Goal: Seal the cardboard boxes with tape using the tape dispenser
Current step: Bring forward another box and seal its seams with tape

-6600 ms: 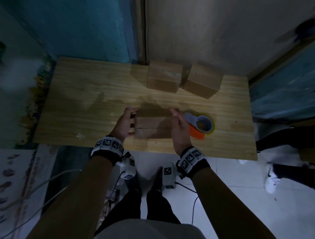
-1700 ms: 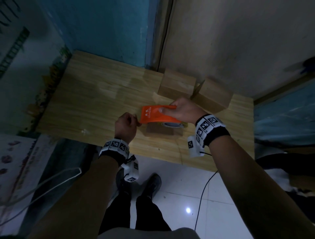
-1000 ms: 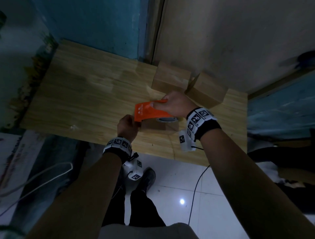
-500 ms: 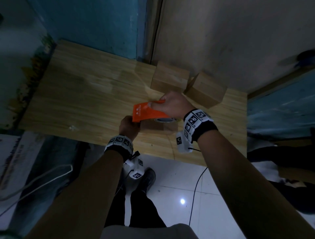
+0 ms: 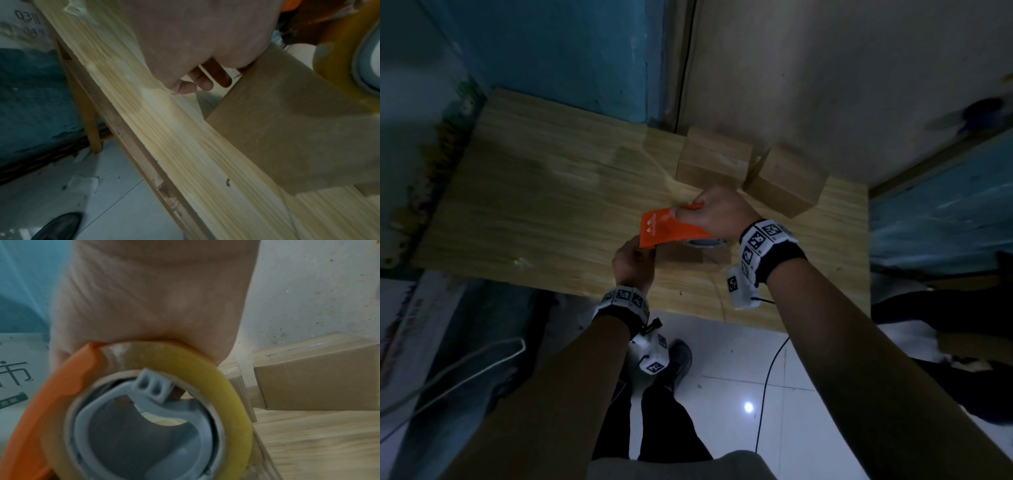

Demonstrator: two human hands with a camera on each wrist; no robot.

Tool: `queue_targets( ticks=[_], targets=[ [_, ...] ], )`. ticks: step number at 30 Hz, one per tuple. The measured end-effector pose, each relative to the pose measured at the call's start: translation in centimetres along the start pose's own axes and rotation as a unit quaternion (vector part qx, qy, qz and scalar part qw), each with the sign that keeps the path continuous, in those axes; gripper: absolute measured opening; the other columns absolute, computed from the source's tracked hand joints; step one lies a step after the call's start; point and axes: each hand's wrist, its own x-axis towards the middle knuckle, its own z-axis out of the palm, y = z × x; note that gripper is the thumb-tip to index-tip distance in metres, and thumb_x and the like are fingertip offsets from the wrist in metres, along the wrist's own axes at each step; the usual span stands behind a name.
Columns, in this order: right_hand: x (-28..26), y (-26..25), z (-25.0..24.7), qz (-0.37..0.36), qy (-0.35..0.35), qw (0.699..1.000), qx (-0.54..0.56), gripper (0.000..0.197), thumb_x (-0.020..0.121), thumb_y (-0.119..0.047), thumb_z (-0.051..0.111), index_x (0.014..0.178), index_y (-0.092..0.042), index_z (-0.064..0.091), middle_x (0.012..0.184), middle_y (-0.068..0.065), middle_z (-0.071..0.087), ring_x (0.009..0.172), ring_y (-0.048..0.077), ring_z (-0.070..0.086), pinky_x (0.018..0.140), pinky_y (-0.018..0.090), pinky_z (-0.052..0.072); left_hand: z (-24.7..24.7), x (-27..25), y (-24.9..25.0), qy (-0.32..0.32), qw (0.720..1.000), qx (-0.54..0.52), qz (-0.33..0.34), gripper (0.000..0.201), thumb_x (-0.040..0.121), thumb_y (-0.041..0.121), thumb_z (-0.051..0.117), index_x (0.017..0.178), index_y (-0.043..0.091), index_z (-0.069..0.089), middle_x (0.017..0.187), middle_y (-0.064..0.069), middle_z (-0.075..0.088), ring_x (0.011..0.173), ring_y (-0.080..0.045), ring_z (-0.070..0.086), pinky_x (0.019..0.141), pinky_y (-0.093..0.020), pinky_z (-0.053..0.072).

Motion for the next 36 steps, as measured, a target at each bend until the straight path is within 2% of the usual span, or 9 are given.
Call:
queue_targets(
  ticks=[6,13,16,20,23,25,29,33,36],
  targets=[
    [-0.2,0.1,0.3,0.002,0.005,1.0,0.011,0.055,0.084,-0.061,0.065,0.061,-0.012,0.054,0.056,0.01,0.046,0.048,0.019,0.046,0.047,0.028,0.028,-0.1,-0.6,0.9,-0.029,0.995,-0.081,-0.052,0.017,0.097,0.007,0.053,0.09,0.012,0.068,0.082,-0.007,0.065,0.077,-0.021,0.059,0.07,-0.024,0.038],
    [-0.4,-0.2,0.2,-0.007,0.01,1.0,0.007,0.057,0.086,-0.061,0.063,0.057,-0.014,0.046,0.054,0.01,0.041,0.046,0.019,0.041,0.046,0.028,0.025,-1.8,-0.9,1.1,-0.122,0.991,-0.057,-0.023,0.033,0.095,0.017,0.039,0.117,0.003,0.06,0.101,-0.016,0.062,0.099,-0.037,0.057,0.08,-0.035,0.043],
    [-0.4,0.0,0.2,-0.006,0.01,1.0,-0.001,0.059,0.085,-0.064,0.061,0.057,-0.014,0.047,0.054,0.011,0.044,0.047,0.02,0.044,0.047,0.029,0.028,-1.9,-1.5,1.8,-0.155,0.983,-0.083,-0.059,0.032,0.102,0.013,0.036,0.127,0.0,0.052,0.11,-0.018,0.056,0.112,-0.037,0.051,0.092,-0.038,0.04],
    [-0.5,0.2,0.3,-0.006,0.015,1.0,0.0,0.059,0.085,-0.063,0.063,0.055,-0.014,0.047,0.051,0.007,0.045,0.044,0.017,0.045,0.046,0.028,0.029,-1.0,-2.4,2.4,-0.197,0.972,-0.116,-0.062,0.033,0.104,0.019,0.04,0.136,0.017,0.047,0.118,0.004,0.053,0.112,-0.015,0.049,0.09,-0.026,0.033],
    [-0.5,0.4,0.4,-0.009,0.018,1.0,0.0,0.057,0.085,-0.061,0.063,0.058,-0.012,0.051,0.053,0.007,0.046,0.046,0.017,0.046,0.047,0.028,0.03,0.0,-2.6,2.6,-0.191,0.974,-0.115,-0.036,0.024,0.1,0.014,0.049,0.109,0.036,0.048,0.101,0.019,0.053,0.091,0.007,0.05,0.079,-0.015,0.039],
    [-0.4,0.4,0.5,-0.011,0.016,1.0,-0.003,0.056,0.086,-0.061,0.063,0.06,-0.012,0.053,0.054,0.008,0.048,0.047,0.017,0.047,0.048,0.028,0.03,0.3,-2.8,2.6,-0.168,0.982,-0.089,-0.004,0.025,0.097,0.017,0.057,0.109,0.035,0.046,0.1,0.022,0.053,0.088,0.012,0.05,0.076,-0.007,0.042],
    [-0.2,0.1,-0.1,-0.001,-0.012,1.0,-0.026,0.058,0.086,-0.066,0.06,0.062,-0.012,0.059,0.056,0.005,0.056,0.051,0.017,0.054,0.049,0.025,0.035,0.4,-2.8,2.1,-0.176,0.984,-0.035,-0.001,0.05,0.096,0.034,0.057,0.141,0.02,0.039,0.121,0.011,0.052,0.107,-0.003,0.048,0.086,-0.022,0.037],
    [0.0,-0.3,-1.1,-0.013,-0.054,0.996,-0.07,0.062,0.085,-0.069,0.059,0.056,-0.014,0.053,0.054,0.004,0.051,0.049,0.016,0.048,0.051,0.027,0.032,0.3,-2.9,1.9,-0.161,0.987,0.001,-0.015,0.052,0.096,0.039,0.056,0.141,0.017,0.041,0.13,-0.005,0.058,0.118,-0.022,0.054,0.085,-0.025,0.036],
    [-0.2,0.0,-1.4,-0.016,-0.052,0.994,-0.092,0.063,0.085,-0.067,0.06,0.052,-0.015,0.049,0.051,0.002,0.046,0.046,0.015,0.044,0.05,0.027,0.03,0.5,-3.0,2.2,-0.15,0.988,0.035,-0.03,0.051,0.096,0.04,0.056,0.137,0.012,0.046,0.126,-0.01,0.061,0.116,-0.027,0.056,0.081,-0.025,0.036]
  ],
)
